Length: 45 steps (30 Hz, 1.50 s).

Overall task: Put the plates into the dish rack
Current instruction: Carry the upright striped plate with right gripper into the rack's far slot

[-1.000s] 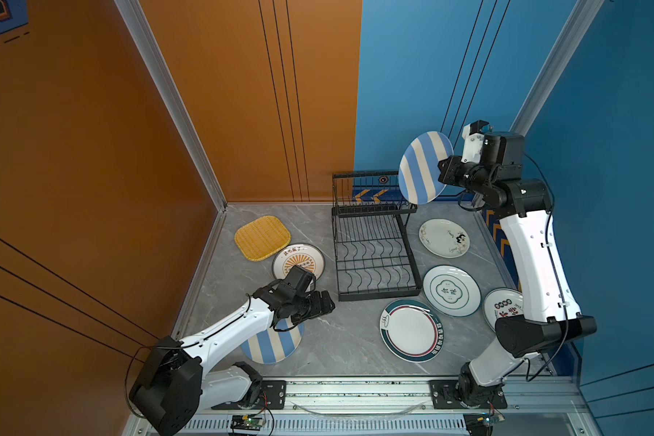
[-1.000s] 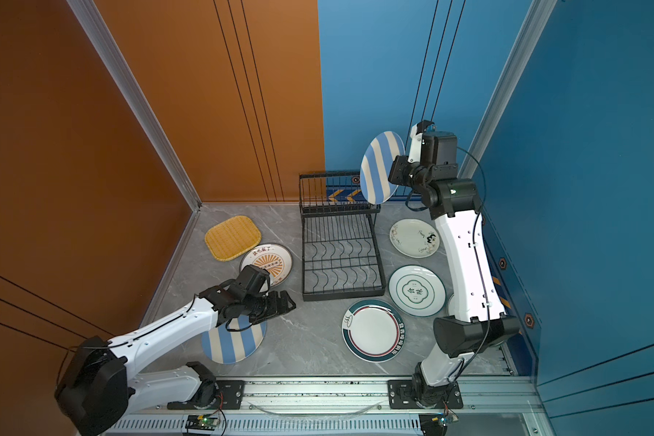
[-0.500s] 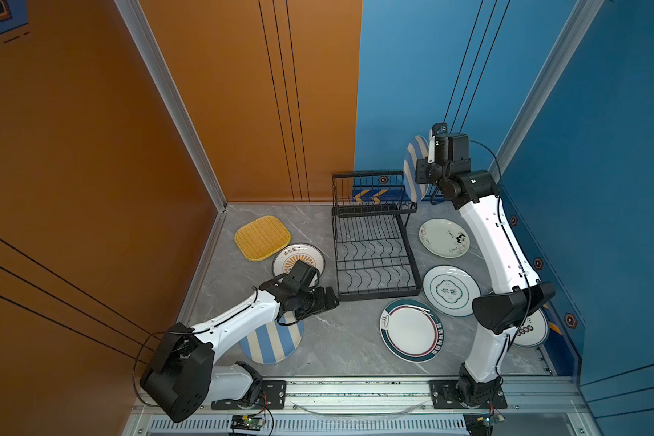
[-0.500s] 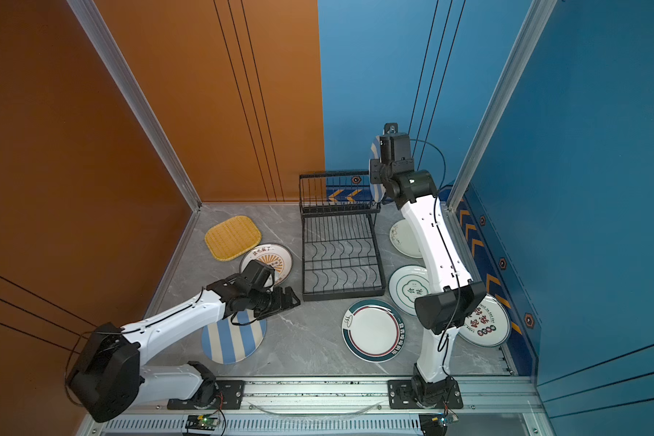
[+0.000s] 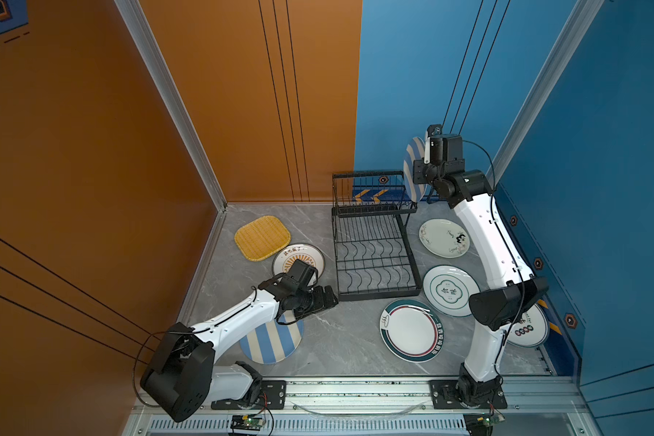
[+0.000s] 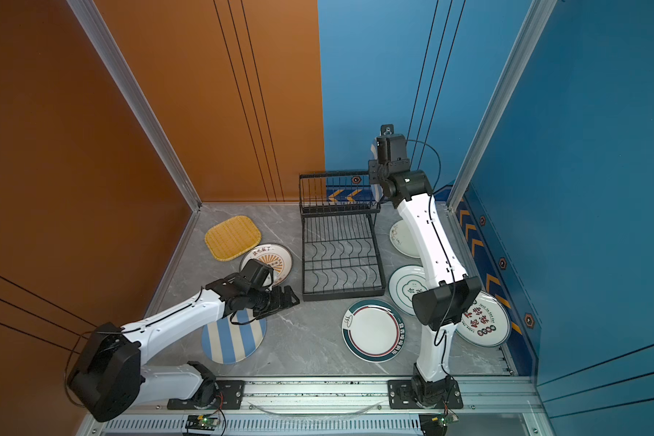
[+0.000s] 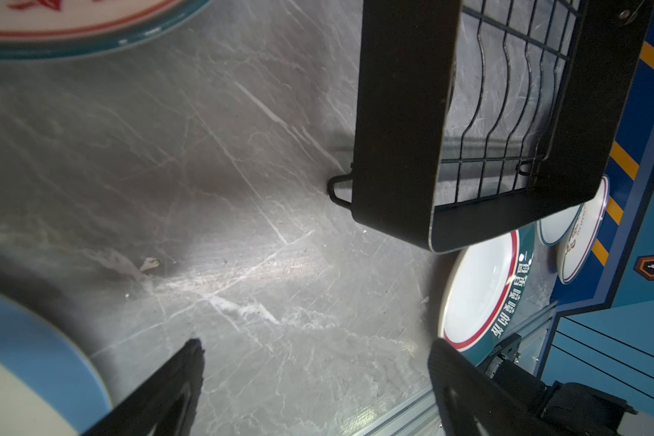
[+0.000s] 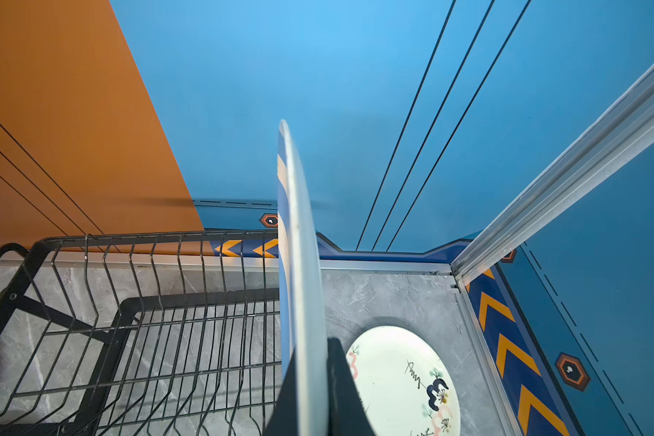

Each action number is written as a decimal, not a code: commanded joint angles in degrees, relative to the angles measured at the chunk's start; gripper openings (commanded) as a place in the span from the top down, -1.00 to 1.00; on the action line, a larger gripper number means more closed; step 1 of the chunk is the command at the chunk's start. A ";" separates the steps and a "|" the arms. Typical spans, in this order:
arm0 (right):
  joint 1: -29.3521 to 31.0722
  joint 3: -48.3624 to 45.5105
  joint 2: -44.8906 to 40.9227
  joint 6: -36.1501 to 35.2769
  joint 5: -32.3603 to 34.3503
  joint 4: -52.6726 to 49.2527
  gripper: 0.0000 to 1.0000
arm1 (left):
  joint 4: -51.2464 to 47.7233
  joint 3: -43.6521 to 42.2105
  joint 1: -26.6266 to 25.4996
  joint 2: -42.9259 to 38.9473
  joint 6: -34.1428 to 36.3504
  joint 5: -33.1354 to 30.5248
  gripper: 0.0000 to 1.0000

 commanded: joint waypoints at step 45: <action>0.87 -18.14 -16.96 10.64 -2.88 -7.48 -0.49 | 0.28 1.72 0.72 1.26 3.91 3.10 -0.95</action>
